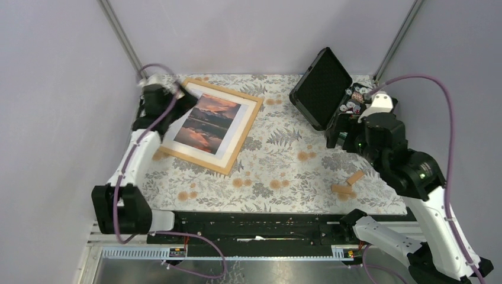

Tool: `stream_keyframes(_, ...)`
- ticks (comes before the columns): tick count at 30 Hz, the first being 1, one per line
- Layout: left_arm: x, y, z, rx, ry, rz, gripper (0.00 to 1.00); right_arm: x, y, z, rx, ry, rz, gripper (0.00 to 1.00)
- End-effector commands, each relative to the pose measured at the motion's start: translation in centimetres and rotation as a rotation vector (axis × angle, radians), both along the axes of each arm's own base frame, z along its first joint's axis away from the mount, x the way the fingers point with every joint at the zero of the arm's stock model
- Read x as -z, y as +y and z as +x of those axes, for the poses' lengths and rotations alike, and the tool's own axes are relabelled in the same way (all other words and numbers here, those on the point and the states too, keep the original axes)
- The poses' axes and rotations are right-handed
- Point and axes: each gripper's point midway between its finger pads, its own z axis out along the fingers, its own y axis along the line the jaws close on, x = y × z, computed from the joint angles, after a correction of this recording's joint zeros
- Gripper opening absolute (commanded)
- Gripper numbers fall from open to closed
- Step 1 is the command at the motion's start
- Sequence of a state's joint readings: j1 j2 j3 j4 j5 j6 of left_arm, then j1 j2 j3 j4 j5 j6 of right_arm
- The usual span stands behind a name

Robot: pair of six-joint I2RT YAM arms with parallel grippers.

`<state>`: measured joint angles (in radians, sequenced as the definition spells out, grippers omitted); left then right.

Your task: Put the photo into the frame

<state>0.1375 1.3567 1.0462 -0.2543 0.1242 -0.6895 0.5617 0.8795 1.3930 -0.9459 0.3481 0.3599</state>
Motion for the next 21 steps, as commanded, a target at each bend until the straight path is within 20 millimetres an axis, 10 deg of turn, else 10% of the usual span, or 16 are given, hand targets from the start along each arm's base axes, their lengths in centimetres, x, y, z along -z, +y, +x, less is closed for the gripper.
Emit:
stream_keyframes(1, -15.4, -11.6, -2.2, 0.324, -0.397, 0.199, 0.99, -4.7, -2.7, -0.6, 0.05, -0.139, -0.049, 1.0)
stream_keyframes(5, -24.8, -15.4, -6.5, 0.409, -0.646, 0.259, 0.99, -8.5, -3.7, -2.0, 0.047, -0.239, -0.014, 1.0)
stream_keyframes(10, -32.5, -15.0, -11.2, 0.44, -0.878, 0.219, 0.99, -12.3, -5.3, -4.0, 0.051, -0.37, 0.029, 1.0)
stream_keyframes(21, -36.6, -13.1, -16.2, 0.407, -1.035, 0.199, 0.99, -14.5, -7.6, -6.7, 0.093, -0.52, 0.111, 1.0)
